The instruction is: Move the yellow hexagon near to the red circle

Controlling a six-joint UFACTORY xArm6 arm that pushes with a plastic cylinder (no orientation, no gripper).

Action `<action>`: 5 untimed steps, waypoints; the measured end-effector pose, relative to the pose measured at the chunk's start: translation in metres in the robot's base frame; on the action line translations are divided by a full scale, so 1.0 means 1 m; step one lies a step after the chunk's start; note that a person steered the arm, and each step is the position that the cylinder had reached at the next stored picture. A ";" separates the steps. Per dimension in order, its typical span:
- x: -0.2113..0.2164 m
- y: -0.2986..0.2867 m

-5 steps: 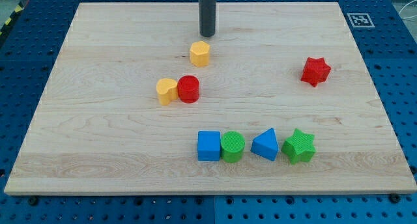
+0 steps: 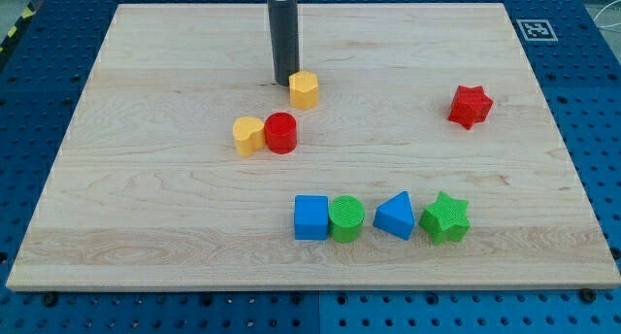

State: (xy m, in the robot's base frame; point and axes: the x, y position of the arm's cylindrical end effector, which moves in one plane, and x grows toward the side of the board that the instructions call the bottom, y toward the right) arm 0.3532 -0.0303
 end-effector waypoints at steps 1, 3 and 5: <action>0.000 0.023; 0.014 0.032; 0.041 0.032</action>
State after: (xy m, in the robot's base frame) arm 0.3946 0.0015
